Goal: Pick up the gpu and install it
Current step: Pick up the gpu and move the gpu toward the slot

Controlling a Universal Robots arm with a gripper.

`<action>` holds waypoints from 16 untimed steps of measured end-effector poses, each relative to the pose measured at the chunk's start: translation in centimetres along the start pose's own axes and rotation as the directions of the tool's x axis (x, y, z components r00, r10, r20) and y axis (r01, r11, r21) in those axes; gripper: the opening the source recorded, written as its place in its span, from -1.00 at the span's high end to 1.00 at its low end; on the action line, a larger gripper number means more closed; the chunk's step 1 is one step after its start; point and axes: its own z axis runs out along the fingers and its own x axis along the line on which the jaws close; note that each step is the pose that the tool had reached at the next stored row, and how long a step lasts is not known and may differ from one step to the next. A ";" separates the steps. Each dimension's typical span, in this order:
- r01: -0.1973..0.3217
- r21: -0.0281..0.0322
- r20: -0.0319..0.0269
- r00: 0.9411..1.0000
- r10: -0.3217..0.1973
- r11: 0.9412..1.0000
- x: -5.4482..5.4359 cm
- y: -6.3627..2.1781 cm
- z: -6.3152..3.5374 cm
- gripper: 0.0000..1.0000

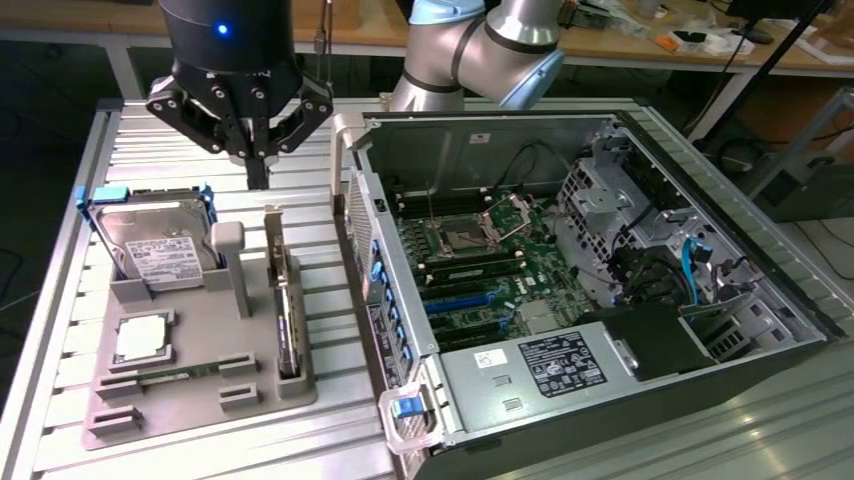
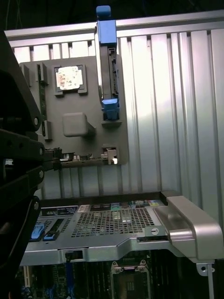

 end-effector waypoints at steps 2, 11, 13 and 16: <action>0.000 0.000 0.000 1.000 0.000 1.000 0.0 -0.05 0.00 0.79; 0.000 0.000 0.000 1.000 0.000 1.000 0.0 -0.26 -0.01 0.79; 0.000 0.000 0.000 1.000 0.000 1.000 0.0 -0.30 -0.01 0.79; 0.000 0.000 0.000 1.000 0.000 1.000 0.0 -0.36 -0.01 0.79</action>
